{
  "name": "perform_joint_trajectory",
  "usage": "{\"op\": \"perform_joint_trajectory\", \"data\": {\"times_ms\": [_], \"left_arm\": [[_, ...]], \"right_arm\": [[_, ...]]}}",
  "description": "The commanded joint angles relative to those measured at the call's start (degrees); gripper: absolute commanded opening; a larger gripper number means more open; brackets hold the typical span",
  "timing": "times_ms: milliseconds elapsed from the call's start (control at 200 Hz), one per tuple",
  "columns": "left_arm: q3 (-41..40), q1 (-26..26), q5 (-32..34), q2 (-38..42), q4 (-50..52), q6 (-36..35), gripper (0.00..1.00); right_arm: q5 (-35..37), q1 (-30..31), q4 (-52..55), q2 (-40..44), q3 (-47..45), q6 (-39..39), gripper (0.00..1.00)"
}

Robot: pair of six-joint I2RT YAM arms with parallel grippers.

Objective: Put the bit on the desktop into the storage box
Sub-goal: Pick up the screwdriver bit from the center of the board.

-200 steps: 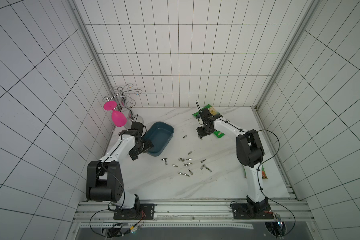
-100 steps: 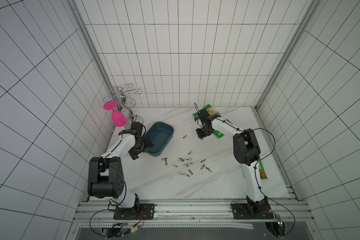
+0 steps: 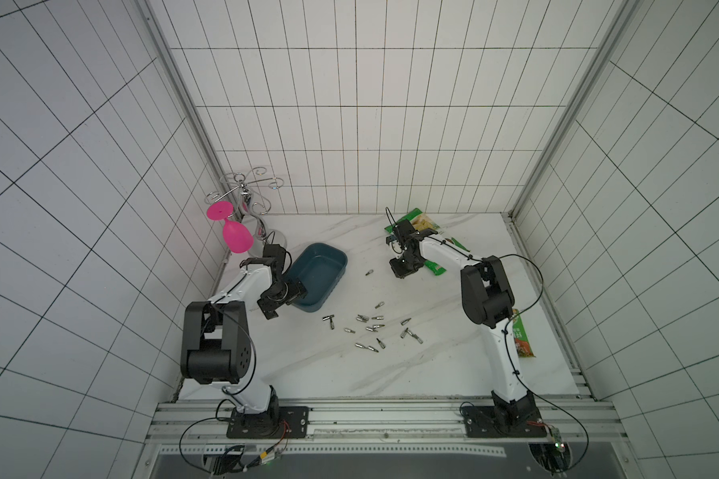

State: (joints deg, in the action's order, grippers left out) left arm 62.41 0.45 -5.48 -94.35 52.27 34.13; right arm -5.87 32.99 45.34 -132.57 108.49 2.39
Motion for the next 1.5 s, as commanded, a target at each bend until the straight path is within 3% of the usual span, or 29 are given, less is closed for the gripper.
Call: {"op": "perform_joint_trajectory", "data": {"times_ms": [0,365,780,1494], "left_arm": [[2.29,0.17,0.27,-1.61,-1.24,-1.45,0.97],[5.85,-0.49,-0.06,-5.53,-0.68,-3.30,0.97],[10.09,-4.73,1.43,-10.24,0.60,-10.36,0.95],[14.49,-11.78,-0.02,-13.92,2.92,-11.50,0.93]], "right_arm": [[-1.25,0.24,2.90,-2.15,1.28,0.41,0.21],[-1.64,0.27,4.05,-2.01,1.04,0.59,0.00],[-0.99,0.09,4.71,-1.28,1.56,0.94,0.00],[-0.79,-0.02,5.94,1.96,2.68,0.22,0.00]]}}
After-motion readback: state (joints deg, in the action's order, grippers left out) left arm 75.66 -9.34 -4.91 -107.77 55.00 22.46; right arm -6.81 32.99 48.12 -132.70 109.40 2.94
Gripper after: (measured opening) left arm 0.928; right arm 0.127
